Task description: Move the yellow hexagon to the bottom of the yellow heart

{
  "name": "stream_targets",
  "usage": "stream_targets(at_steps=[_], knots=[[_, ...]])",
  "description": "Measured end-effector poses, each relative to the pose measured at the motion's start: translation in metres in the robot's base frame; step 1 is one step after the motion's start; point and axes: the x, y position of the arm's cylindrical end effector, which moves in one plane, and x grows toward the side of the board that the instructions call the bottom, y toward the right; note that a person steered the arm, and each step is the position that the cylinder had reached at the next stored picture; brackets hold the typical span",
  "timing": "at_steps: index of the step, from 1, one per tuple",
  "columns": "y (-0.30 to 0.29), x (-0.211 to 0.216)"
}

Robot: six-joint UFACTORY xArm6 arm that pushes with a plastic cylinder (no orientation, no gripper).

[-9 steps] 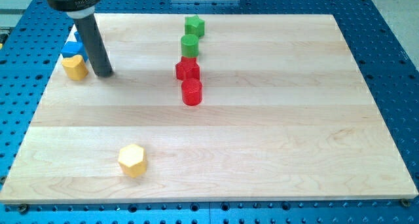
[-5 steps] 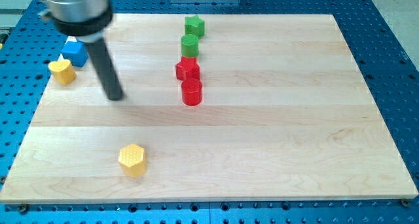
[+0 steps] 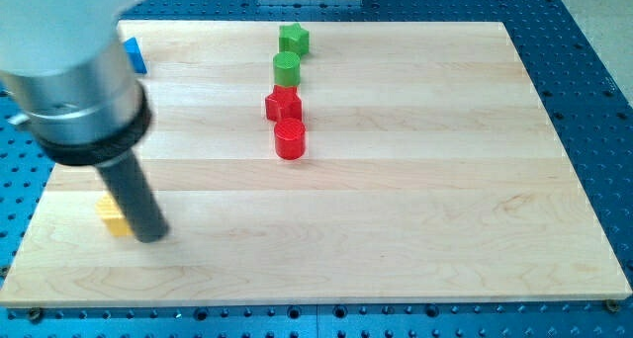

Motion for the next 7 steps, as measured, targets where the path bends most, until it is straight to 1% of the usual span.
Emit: stream_targets(at_steps=[1, 2, 3, 4, 5, 6, 7], knots=[[0.013, 0.03], [-0.012, 0.043], [-0.028, 0.031], [-0.024, 0.001], [-0.042, -0.049], [-0.047, -0.076], [-0.03, -0.083]])
